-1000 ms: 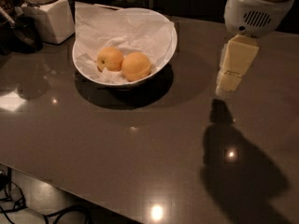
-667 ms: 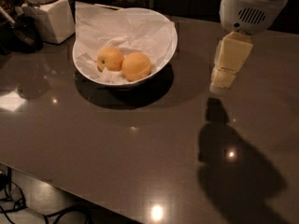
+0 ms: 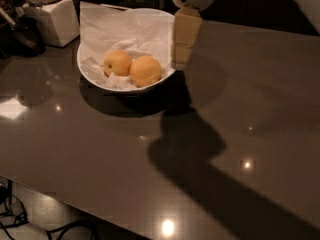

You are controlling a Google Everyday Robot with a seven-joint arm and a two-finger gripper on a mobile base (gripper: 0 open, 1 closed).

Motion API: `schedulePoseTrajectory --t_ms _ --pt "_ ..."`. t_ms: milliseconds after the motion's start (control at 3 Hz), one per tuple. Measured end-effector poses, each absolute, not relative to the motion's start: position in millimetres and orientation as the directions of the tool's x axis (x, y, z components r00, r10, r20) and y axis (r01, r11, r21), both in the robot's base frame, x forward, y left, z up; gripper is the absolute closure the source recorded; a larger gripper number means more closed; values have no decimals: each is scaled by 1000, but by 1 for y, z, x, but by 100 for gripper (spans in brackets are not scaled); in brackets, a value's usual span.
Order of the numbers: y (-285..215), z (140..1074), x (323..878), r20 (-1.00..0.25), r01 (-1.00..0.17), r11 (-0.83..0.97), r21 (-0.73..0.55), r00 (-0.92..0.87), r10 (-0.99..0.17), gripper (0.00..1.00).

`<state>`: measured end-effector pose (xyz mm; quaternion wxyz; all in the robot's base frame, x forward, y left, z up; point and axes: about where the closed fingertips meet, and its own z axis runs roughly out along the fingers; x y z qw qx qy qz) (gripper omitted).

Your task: Pick orange from white bowl

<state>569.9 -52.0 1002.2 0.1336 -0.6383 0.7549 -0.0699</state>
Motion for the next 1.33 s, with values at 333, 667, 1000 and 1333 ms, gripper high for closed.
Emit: schedulePoseTrajectory --t_ms 333,667,1000,1333 --pt "-41 1005 577 -139 -938 169 -302 -132 -981 0" --pt "-24 1000 593 -166 -934 193 -302 -148 -975 0" --pt "-9 984 614 -166 -941 214 -260 -175 -970 0" --pt "0 954 628 -170 -951 246 -186 -215 -962 0"
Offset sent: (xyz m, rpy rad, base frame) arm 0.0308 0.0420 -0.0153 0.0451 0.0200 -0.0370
